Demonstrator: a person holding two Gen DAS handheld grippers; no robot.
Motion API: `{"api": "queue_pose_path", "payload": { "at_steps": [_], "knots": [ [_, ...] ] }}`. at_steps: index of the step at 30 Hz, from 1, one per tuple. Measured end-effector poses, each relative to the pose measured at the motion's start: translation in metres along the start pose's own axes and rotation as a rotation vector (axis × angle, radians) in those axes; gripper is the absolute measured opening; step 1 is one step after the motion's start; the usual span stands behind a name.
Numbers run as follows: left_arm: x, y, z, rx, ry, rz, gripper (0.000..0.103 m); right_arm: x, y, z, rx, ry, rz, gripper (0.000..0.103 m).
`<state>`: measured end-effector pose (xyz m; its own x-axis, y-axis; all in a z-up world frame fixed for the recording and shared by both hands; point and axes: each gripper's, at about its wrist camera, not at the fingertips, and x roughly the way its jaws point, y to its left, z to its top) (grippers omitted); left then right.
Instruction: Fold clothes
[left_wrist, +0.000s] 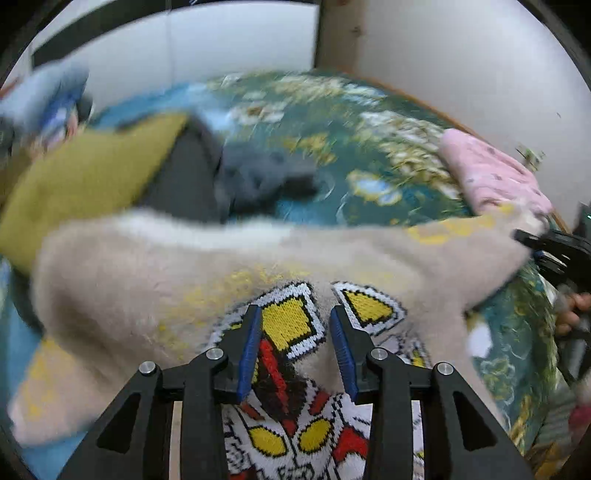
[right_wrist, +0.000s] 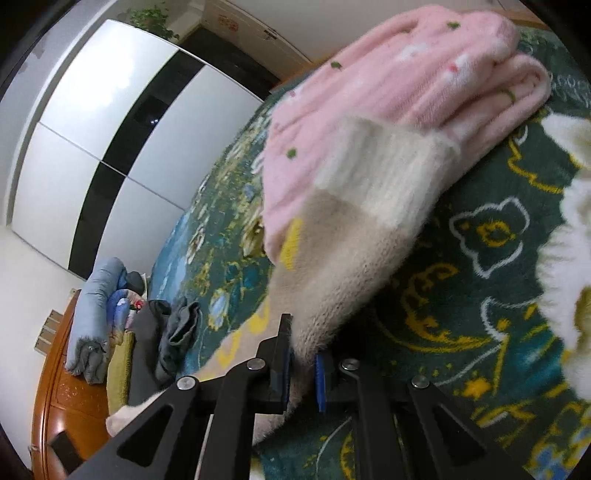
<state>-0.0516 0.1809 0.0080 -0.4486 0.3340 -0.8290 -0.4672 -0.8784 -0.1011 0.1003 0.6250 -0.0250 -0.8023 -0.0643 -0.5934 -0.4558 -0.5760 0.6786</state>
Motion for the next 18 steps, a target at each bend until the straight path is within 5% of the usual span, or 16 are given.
{"api": "queue_pose_path", "payload": {
  "at_steps": [5, 11, 18],
  "knots": [
    [0.029, 0.011, -0.012, -0.114, 0.06, -0.004, 0.039, -0.009, 0.008, -0.001, -0.02, -0.005, -0.007, 0.011],
    [-0.031, 0.031, -0.031, -0.206, -0.042, -0.112, 0.039, -0.031, 0.044, -0.002, -0.127, -0.068, -0.04, 0.011],
    [-0.095, 0.108, -0.083, -0.421, -0.14, -0.075, 0.039, -0.051, 0.182, -0.047, -0.641, -0.169, -0.081, 0.012]
  ]
}}
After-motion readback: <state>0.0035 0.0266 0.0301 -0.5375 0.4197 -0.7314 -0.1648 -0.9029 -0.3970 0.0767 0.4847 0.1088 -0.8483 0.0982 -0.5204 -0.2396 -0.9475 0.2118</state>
